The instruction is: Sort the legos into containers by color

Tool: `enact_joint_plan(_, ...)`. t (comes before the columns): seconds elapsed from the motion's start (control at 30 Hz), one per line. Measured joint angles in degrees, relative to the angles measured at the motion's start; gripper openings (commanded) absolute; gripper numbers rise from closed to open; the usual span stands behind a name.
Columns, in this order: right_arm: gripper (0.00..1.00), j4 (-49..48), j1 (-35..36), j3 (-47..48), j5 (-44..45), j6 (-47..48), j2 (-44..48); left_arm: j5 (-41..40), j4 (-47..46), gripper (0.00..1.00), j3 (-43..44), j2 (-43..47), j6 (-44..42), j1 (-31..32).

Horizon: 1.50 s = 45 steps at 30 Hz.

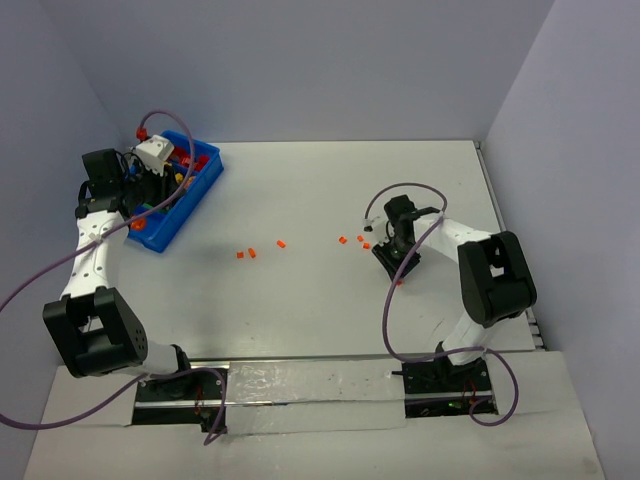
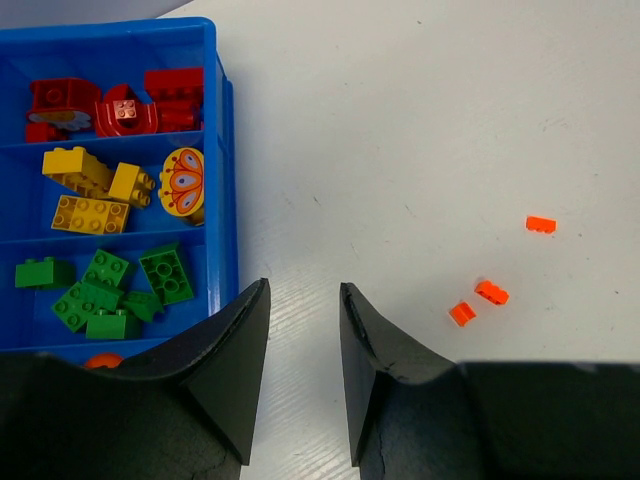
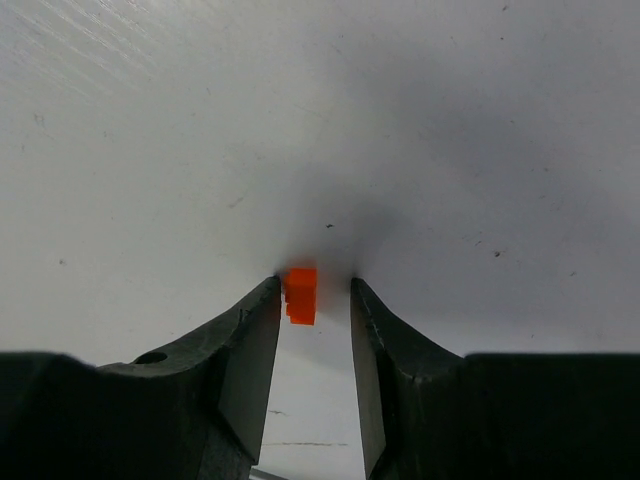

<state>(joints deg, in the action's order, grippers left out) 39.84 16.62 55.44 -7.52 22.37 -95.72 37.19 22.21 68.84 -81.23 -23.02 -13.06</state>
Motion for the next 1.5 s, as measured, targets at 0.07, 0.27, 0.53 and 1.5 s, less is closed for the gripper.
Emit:
enact_joint_plan(0.07, 0.37, -0.1, 0.0, 0.0, 0.2, 0.0, 0.0, 0.0, 0.0, 0.42, 0.0, 0.0, 0.1, 0.0)
enact_joint_plan(0.27, 0.23, -0.4, 0.0, -0.1, 0.8, 0.2, -0.1, 0.0, -0.2, 0.40, 0.0, 0.0, 0.3, 0.0)
enact_joint_plan(0.53, 0.00, 0.0, 0.0, -0.2, -2.6, 0.7, 0.4, 1.3, -0.6, 0.43, 0.0, 0.0, 3.7, 0.0)
enact_joint_plan(1.5, 0.00, -26.7, 9.6, 19.9, -19.7, -70.4, 1.0, -11.6, -17.4, 0.51, -12.2, 5.2, 41.9, 37.7)
